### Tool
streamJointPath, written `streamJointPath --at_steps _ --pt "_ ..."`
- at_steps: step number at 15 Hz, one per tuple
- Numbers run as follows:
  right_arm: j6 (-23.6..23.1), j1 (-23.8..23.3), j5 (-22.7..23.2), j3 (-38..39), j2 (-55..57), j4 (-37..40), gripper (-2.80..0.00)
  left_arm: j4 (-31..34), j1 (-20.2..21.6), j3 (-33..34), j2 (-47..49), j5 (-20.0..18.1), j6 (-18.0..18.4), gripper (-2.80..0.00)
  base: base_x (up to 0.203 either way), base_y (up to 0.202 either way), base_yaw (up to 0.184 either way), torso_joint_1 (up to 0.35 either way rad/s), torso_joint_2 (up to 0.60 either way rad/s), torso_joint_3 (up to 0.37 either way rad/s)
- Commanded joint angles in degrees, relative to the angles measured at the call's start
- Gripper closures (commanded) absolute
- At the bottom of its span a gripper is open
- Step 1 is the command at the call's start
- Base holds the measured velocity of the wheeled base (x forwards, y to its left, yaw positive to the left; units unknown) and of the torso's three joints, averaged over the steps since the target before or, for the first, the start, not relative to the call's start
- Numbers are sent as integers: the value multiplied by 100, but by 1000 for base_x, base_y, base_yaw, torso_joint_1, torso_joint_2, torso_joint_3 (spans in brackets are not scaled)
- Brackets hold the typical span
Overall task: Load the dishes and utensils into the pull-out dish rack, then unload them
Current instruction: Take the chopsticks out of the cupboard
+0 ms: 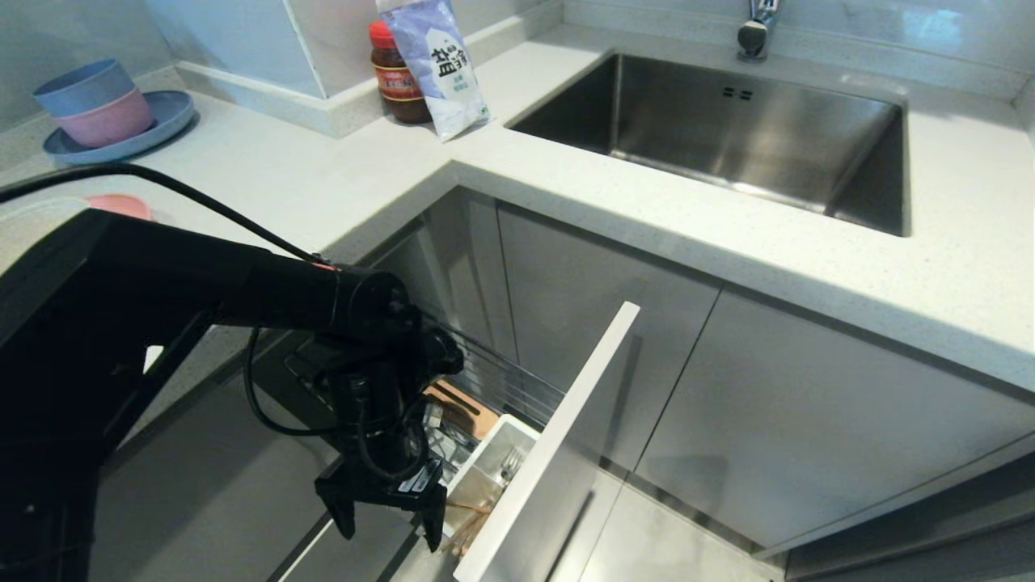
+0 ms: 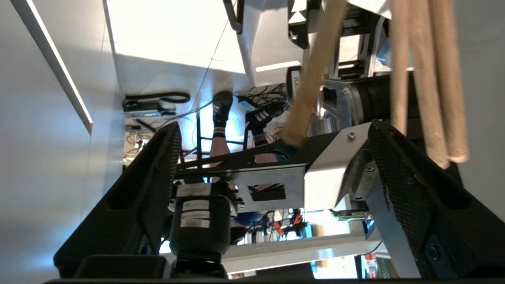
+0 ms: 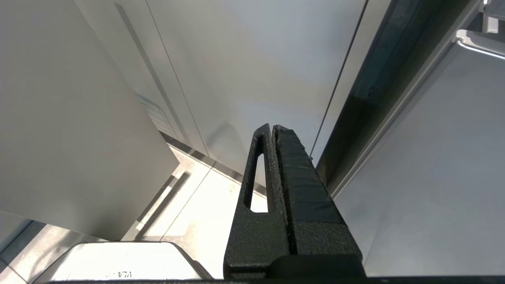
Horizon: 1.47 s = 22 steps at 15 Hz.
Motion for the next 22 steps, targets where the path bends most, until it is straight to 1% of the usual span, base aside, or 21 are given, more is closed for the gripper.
streamJointPath --at_steps 1,4,7,14,15,20,22 --pt "2 0 -2 9 -15 -1 0 49 46 5 164 7 29 -280 0 0 0 0 0 0" --pt "2 0 -2 9 -15 -1 0 110 55 32 220 6 162 -280 0 0 0 0 0 0" --pt "2 0 -2 9 -15 -1 0 181 46 37 309 8 176 -280 0 0 0 0 0 0" --pt "2 0 -2 9 -15 -1 0 128 29 -21 672 8 141 -280 0 0 0 0 0 0" --pt "2 0 -2 9 -15 -1 0 121 22 -21 663 5 141 0 0 0 0 0 0 0" --pt "2 0 -2 9 -15 -1 0 119 20 -74 655 -9 114 0 0 0 0 0 0 0" --pt "2 0 -2 9 -15 -1 0 -39 8 -83 646 -89 72 0 0 0 0 0 0 0"
